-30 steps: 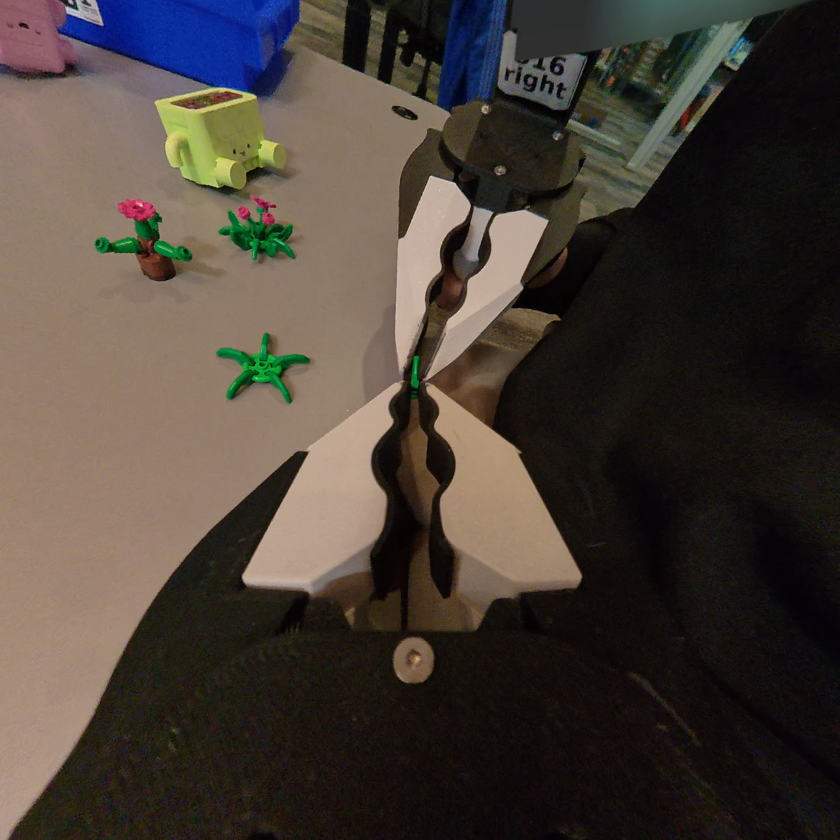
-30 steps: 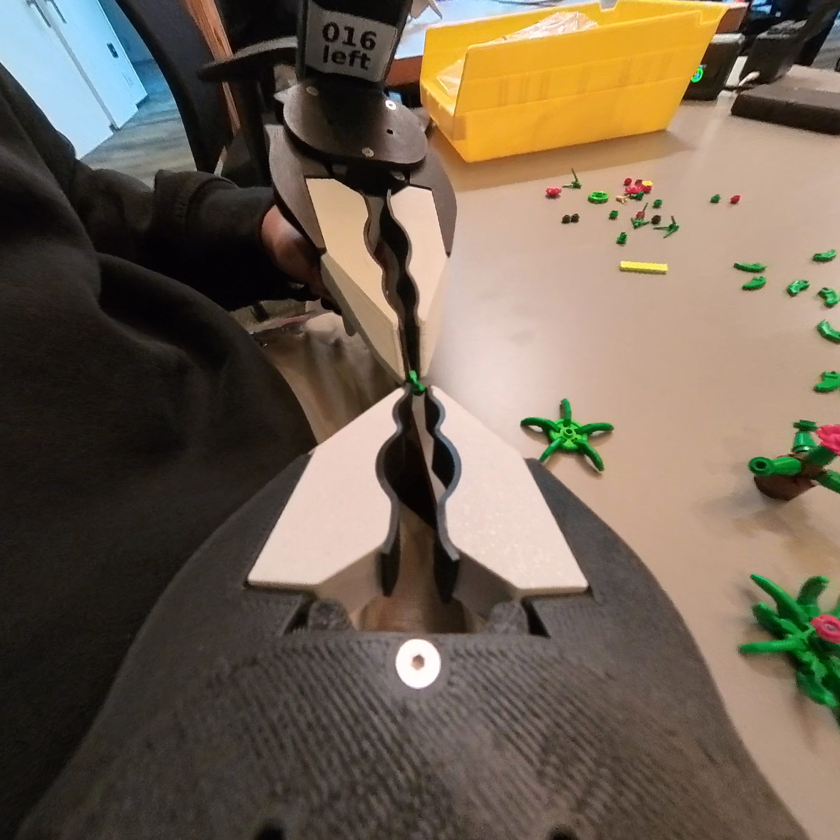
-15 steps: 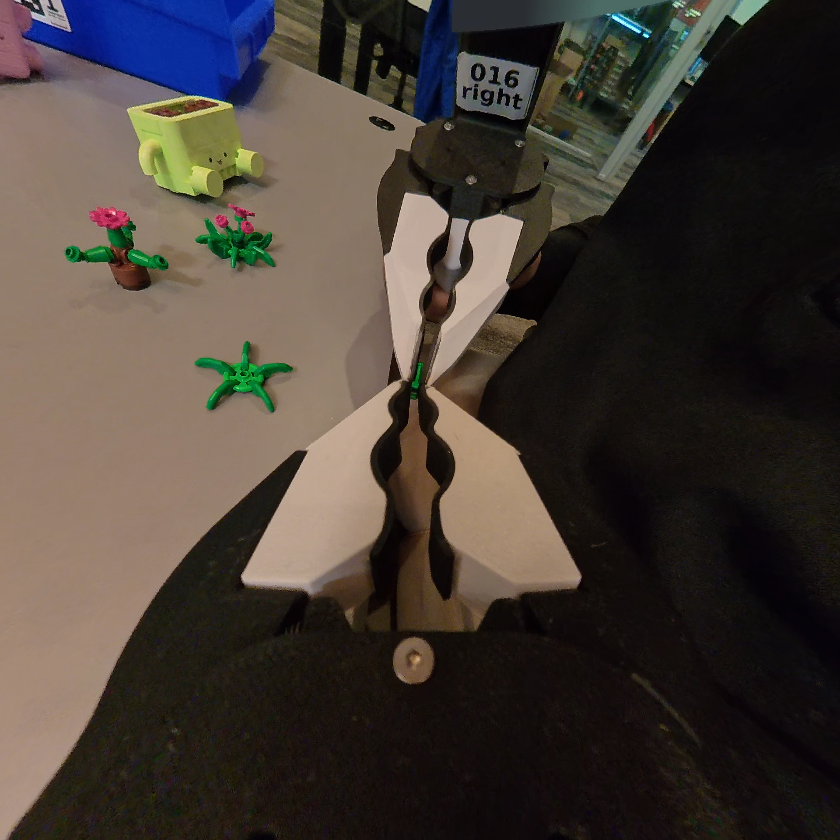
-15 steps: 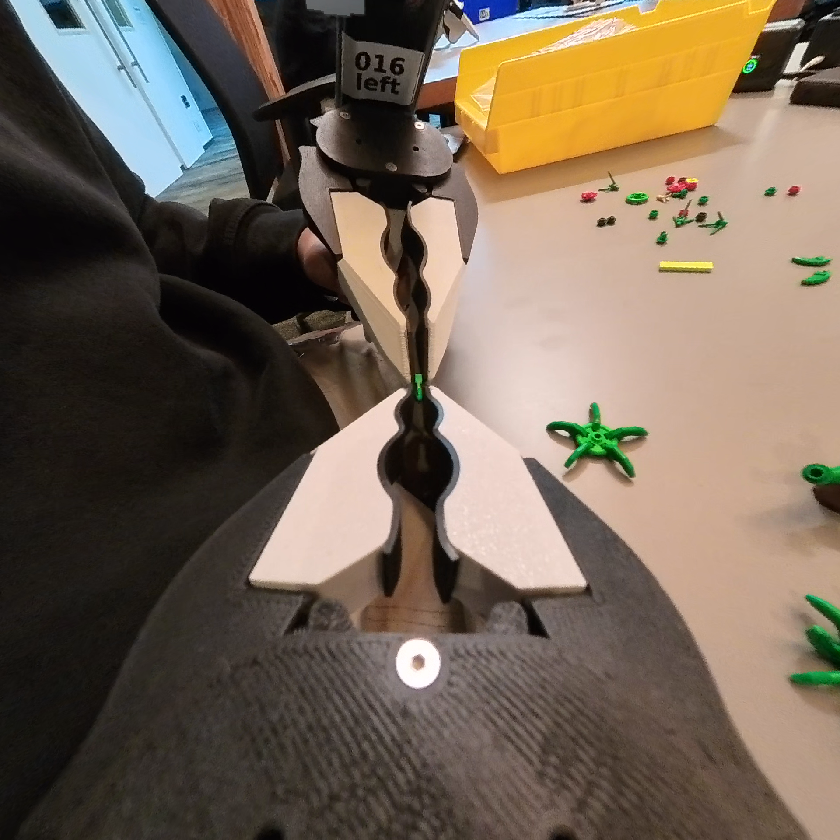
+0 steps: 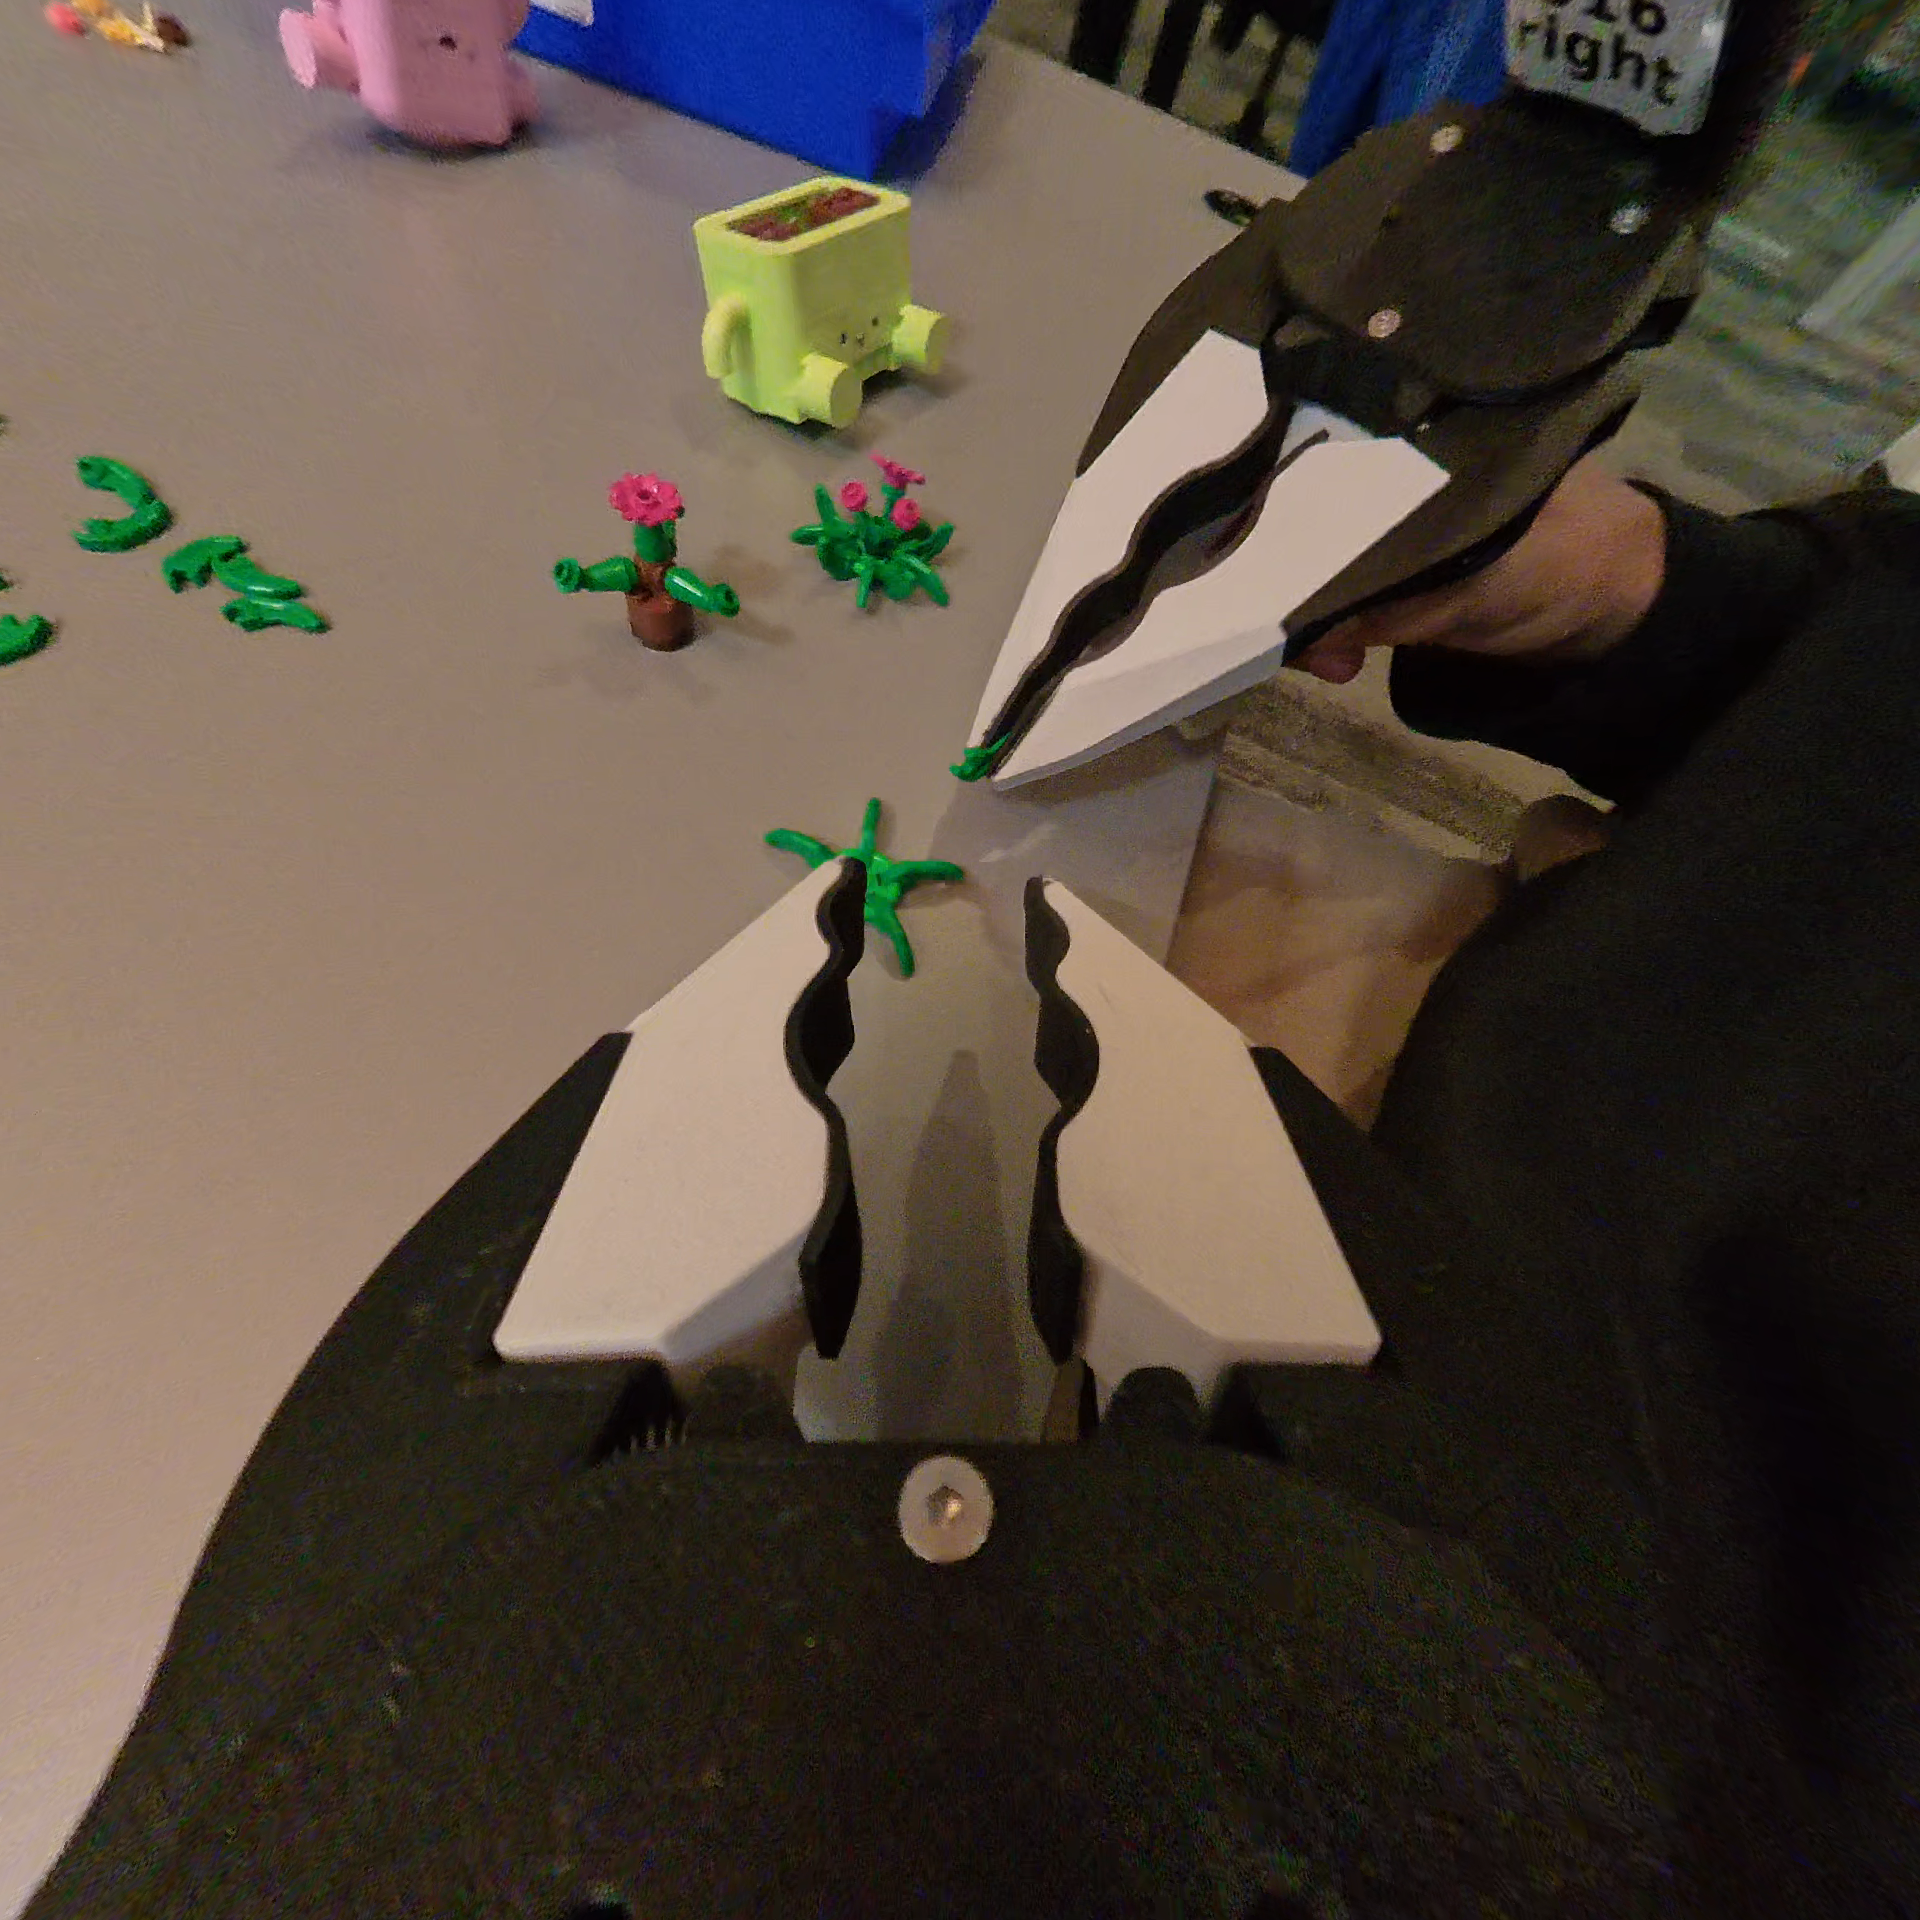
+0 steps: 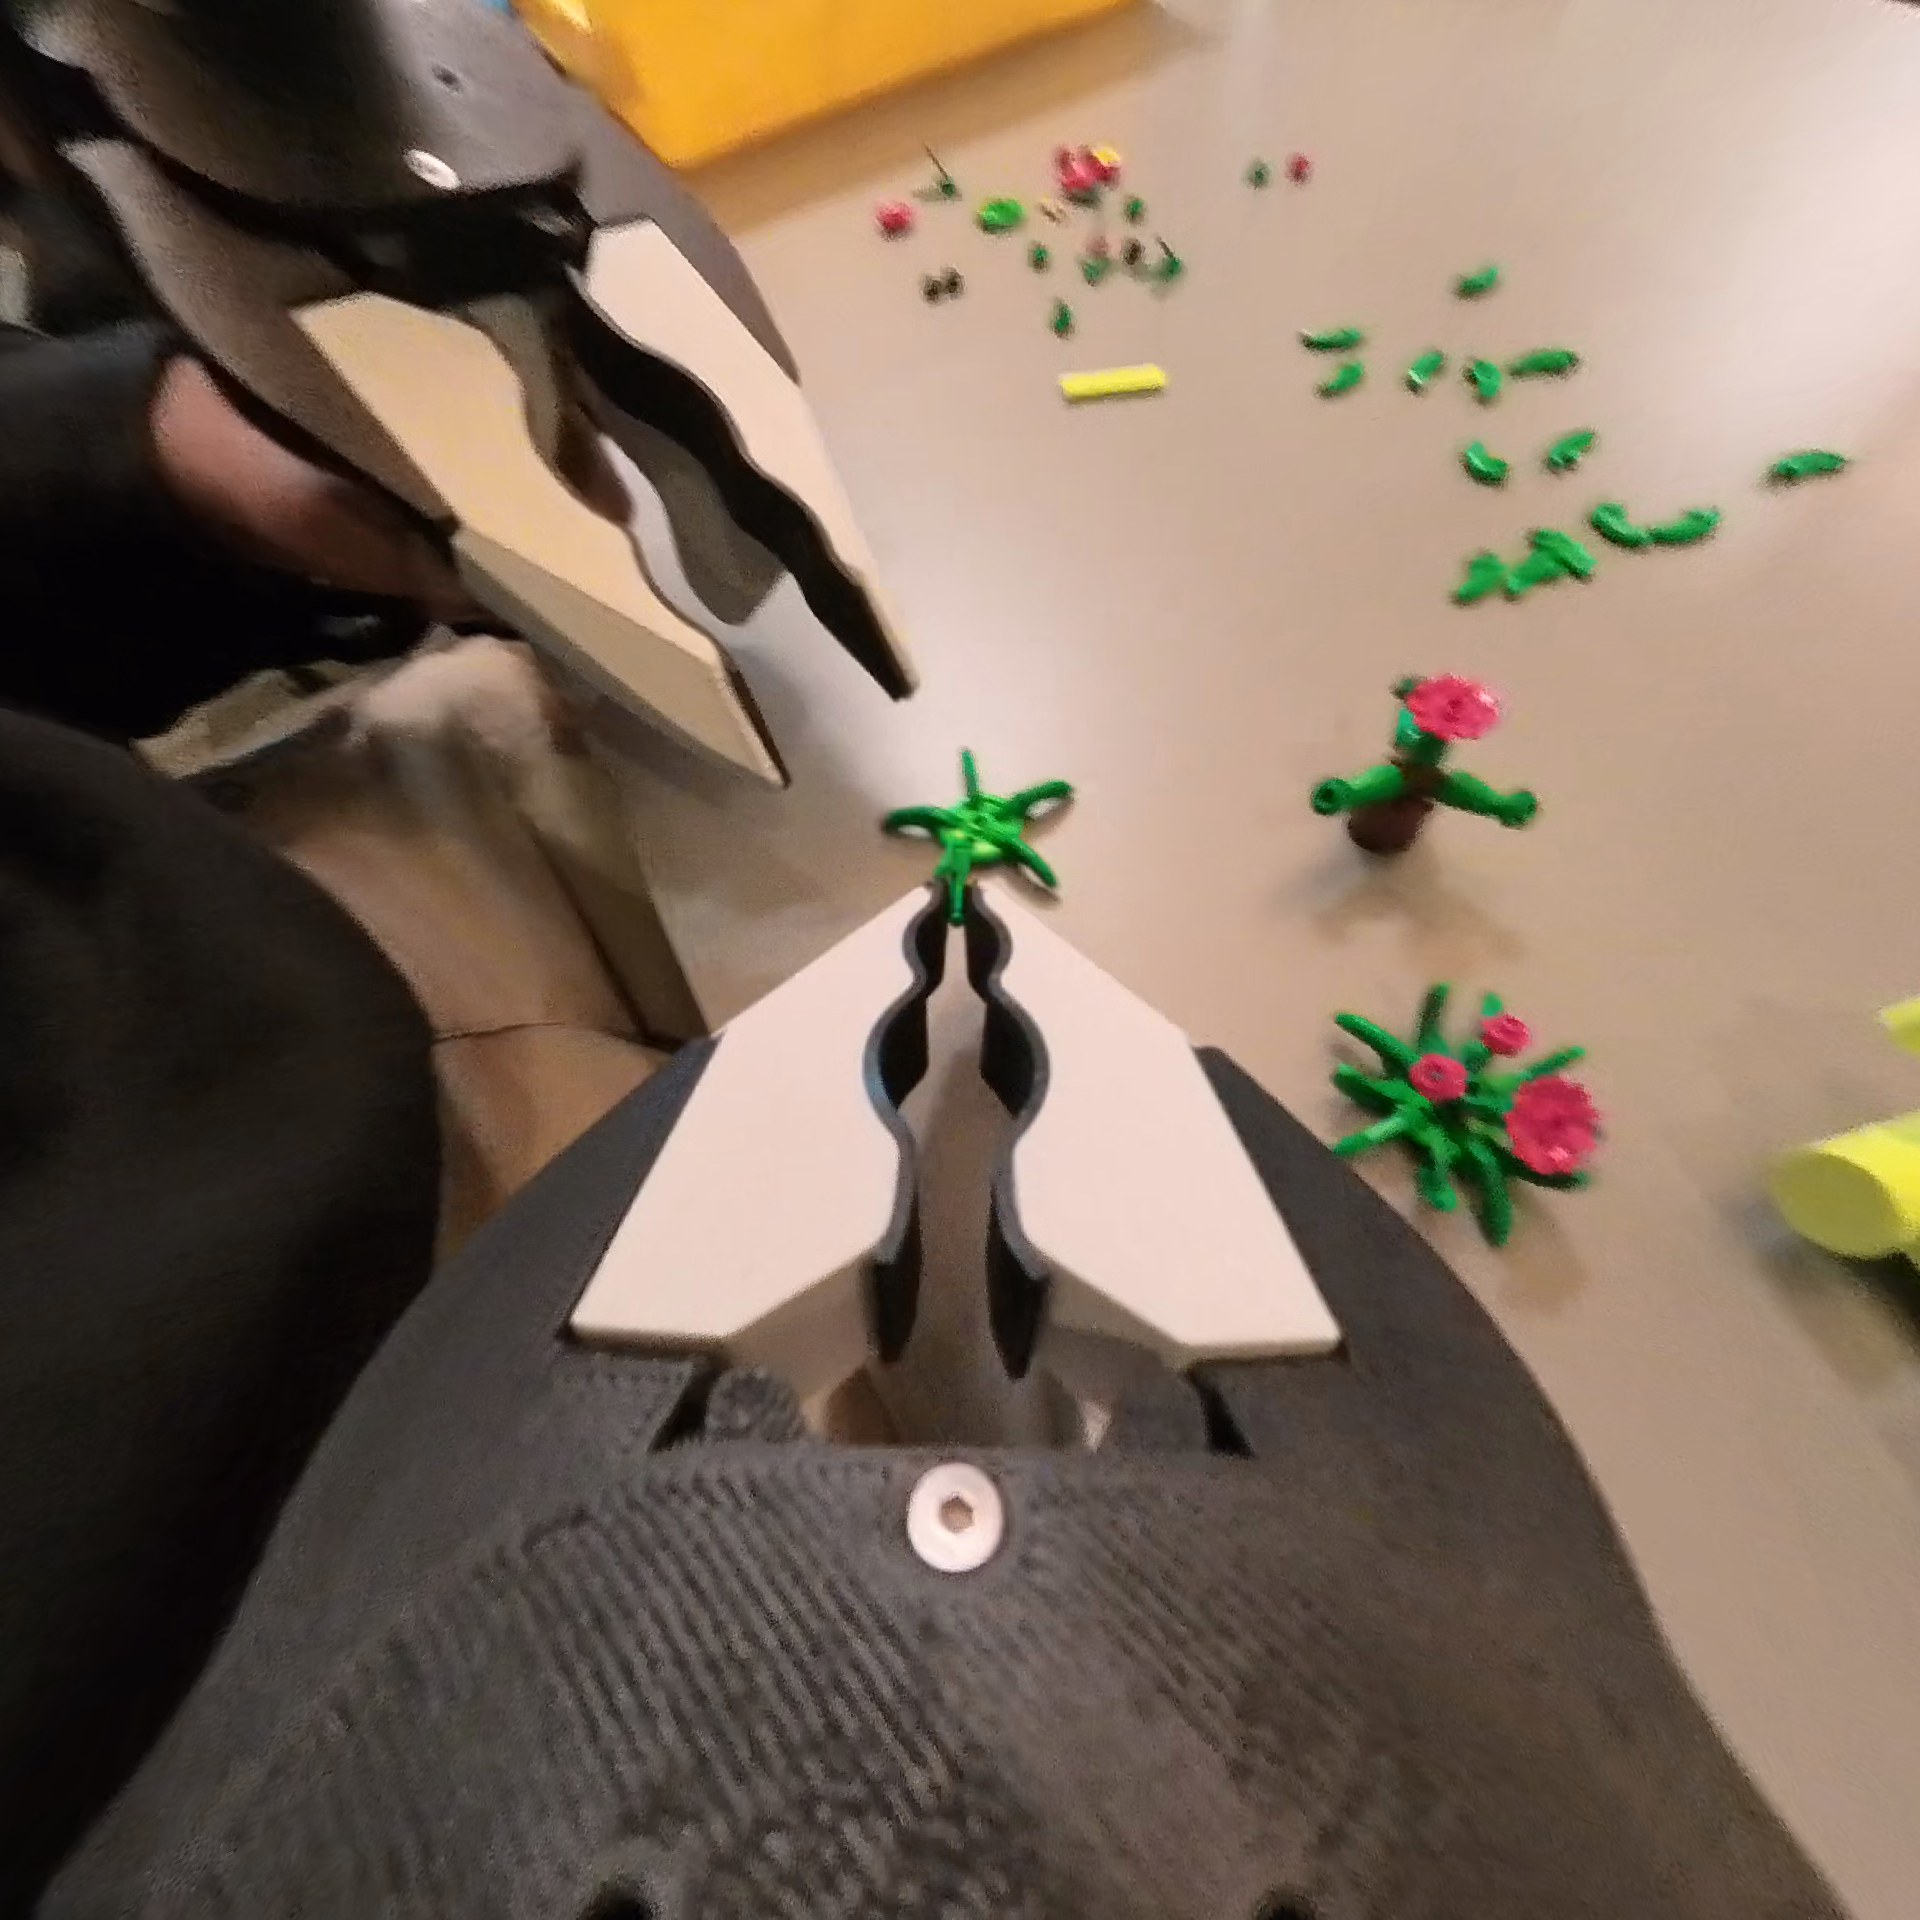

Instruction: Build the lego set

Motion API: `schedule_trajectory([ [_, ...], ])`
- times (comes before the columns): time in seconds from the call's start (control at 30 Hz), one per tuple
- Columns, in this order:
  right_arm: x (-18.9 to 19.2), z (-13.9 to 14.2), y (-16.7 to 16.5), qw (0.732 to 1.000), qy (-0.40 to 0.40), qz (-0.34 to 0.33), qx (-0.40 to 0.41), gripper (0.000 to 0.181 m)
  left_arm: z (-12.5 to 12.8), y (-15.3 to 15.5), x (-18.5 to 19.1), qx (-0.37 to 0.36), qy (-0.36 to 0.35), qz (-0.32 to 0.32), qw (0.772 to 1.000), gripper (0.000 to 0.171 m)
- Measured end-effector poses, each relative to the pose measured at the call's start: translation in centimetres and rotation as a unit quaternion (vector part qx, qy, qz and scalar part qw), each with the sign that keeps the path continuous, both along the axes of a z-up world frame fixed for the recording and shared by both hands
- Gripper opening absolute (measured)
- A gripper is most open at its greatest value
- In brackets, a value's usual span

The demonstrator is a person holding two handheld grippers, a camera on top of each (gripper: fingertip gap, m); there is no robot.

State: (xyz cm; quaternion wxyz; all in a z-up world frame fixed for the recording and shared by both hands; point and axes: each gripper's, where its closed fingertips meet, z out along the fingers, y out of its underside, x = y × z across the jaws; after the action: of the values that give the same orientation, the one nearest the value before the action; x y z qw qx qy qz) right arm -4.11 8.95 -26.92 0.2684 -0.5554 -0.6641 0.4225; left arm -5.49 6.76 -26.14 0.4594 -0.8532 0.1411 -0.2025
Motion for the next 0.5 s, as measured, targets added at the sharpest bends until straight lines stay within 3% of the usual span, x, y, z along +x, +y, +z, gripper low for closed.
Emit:
schedule_trajectory([
  [0.23, -0.8, -2.2, 0.4, 0.996, -0.078, -0.017, 0.042, 0.001, -2.8, 1.9, -0.9, -0.059, 0.104, -0.002, 0.993, 0.037],
  [0.5, -1.2, -2.5, 0.2, 0.986, -0.144, 0.025, 0.082, 0.001, -3.3, 2.0, -0.3, -0.073, 0.107, -0.024, 0.991, 0.022],
])
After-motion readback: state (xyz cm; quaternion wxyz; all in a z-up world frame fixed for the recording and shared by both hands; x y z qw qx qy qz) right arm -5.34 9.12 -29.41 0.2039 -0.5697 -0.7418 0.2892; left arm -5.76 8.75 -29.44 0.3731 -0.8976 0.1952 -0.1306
